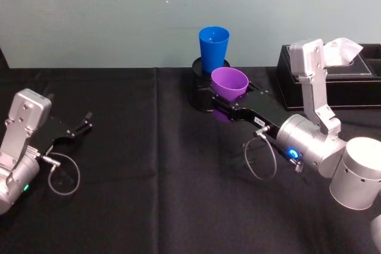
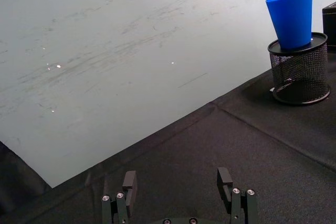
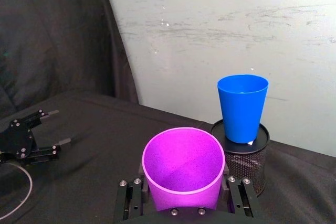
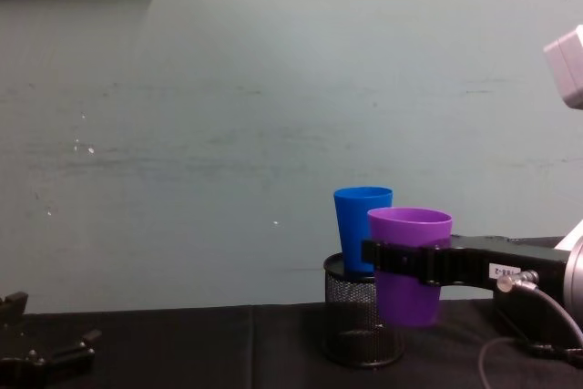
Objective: Pick up one cup with a gripper and tap it against the other cup.
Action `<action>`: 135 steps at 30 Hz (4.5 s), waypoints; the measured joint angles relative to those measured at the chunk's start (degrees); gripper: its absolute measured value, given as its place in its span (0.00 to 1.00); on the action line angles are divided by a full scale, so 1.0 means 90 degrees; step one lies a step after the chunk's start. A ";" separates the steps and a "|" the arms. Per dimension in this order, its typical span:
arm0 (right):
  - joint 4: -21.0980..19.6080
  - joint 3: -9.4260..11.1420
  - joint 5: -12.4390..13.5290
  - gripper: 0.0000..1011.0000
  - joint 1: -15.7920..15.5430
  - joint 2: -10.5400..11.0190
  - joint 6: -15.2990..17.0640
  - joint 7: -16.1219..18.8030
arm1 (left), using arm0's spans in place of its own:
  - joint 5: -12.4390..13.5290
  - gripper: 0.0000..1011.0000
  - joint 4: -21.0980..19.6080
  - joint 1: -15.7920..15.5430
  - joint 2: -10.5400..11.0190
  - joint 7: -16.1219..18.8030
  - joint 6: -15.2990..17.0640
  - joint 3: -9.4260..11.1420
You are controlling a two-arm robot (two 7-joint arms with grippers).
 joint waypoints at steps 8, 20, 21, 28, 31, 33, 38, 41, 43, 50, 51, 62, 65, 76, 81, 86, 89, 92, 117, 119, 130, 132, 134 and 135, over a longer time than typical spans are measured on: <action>0.0011 -0.0003 -0.0005 0.72 0.0000 -0.0004 -0.0014 0.0007 | 0.0000 0.99 0.0000 0.0000 0.0000 0.0000 0.0000 0.0000; 0.0020 -0.0003 -0.0011 0.72 0.0000 -0.0007 -0.0025 0.0014 | 0.0000 0.99 0.0000 0.0000 0.0000 0.0000 0.0000 0.0000; 0.0020 -0.0003 -0.0011 0.72 0.0000 -0.0007 -0.0025 0.0014 | 0.0000 0.99 0.0000 0.0000 0.0000 0.0000 0.0000 0.0000; 0.0022 -0.0003 -0.0012 0.72 0.0000 -0.0008 -0.0031 0.0015 | 0.0000 0.99 0.0000 0.0000 0.0000 0.0000 0.0000 0.0000; 0.0022 -0.0002 -0.0012 0.72 0.0000 -0.0008 -0.0031 0.0016 | 0.0000 0.99 0.0000 0.0000 0.0000 0.0000 0.0000 0.0000; 0.0022 -0.0003 -0.0012 0.72 -0.0001 -0.0008 -0.0031 0.0016 | 0.0000 0.99 0.0000 0.0001 0.0000 0.0000 0.0000 0.0000; 0.0022 -0.0002 -0.0012 0.72 0.0000 -0.0008 -0.0031 0.0016 | 0.0000 0.99 0.0000 0.0000 0.0000 0.0000 0.0000 0.0000; 0.0022 -0.0002 -0.0012 0.72 0.0000 -0.0008 -0.0031 0.0016 | 0.0000 0.99 0.0000 0.0000 0.0000 0.0000 0.0000 0.0000; 0.0022 -0.0002 -0.0012 0.72 -0.0001 -0.0008 -0.0031 0.0016 | 0.0000 0.99 0.0000 0.0001 0.0000 0.0000 0.0000 0.0000; 0.0022 -0.0002 -0.0012 0.72 -0.0001 -0.0008 -0.0030 0.0016 | 0.0000 0.99 0.0000 0.0000 0.0000 0.0000 0.0000 0.0000; 0.0022 -0.0002 -0.0012 0.72 -0.0001 -0.0008 -0.0030 0.0016 | 0.0000 0.99 0.0000 0.0000 0.0000 0.0000 0.0000 0.0000; 0.0022 -0.0003 -0.0012 0.72 0.0000 -0.0008 -0.0030 0.0015 | 0.0000 0.99 0.0000 0.0001 0.0000 0.0000 0.0000 0.0000; 0.0022 -0.0002 -0.0012 0.72 -0.0001 -0.0008 -0.0030 0.0015 | 0.0000 0.99 0.0000 0.0000 0.0000 0.0000 0.0000 0.0000; 0.0022 -0.0002 -0.0012 0.72 -0.0001 -0.0008 -0.0030 0.0015 | 0.0000 0.99 0.0000 0.0001 0.0000 0.0000 0.0000 0.0000; 0.0022 -0.0003 -0.0012 0.72 -0.0001 -0.0008 -0.0030 0.0015 | 0.0000 0.99 0.0000 0.0000 0.0000 0.0000 0.0000 0.0000; 0.0022 -0.0003 -0.0012 0.72 -0.0001 -0.0008 -0.0030 0.0016 | 0.0000 0.99 0.0000 0.0000 0.0000 0.0000 0.0000 0.0000; 0.0022 -0.0002 -0.0012 0.72 0.0000 -0.0008 -0.0030 0.0015 | 0.0000 0.99 0.0000 0.0000 0.0000 0.0000 0.0000 0.0000; 0.0022 -0.0003 -0.0012 0.72 0.0000 -0.0008 -0.0030 0.0016 | 0.0000 0.99 0.0000 0.0000 0.0000 0.0000 0.0000 0.0000; 0.0022 -0.0002 -0.0012 0.72 0.0000 -0.0008 -0.0030 0.0016 | 0.0000 0.99 0.0000 0.0000 0.0000 0.0000 0.0000 0.0000; 0.0022 -0.0002 -0.0012 0.72 -0.0001 -0.0008 -0.0030 0.0015 | 0.0000 0.99 0.0000 0.0000 0.0000 0.0000 0.0000 0.0000; 0.0022 -0.0002 -0.0012 0.72 0.0000 -0.0008 -0.0030 0.0015 | 0.0000 0.99 0.0000 0.0000 0.0000 0.0000 0.0000 0.0000; 0.0022 -0.0002 -0.0012 0.72 0.0000 -0.0008 -0.0030 0.0015 | 0.0000 0.99 0.0000 0.0000 0.0000 0.0000 0.0000 0.0000; 0.0022 -0.0002 -0.0012 0.72 -0.0001 -0.0008 -0.0030 0.0015 | 0.0000 0.99 0.0000 0.0000 0.0000 0.0000 0.0000 0.0000; 0.0022 -0.0002 -0.0012 0.72 0.0000 -0.0008 -0.0030 0.0015 | 0.0000 0.99 0.0000 0.0000 0.0000 0.0000 0.0000 0.0000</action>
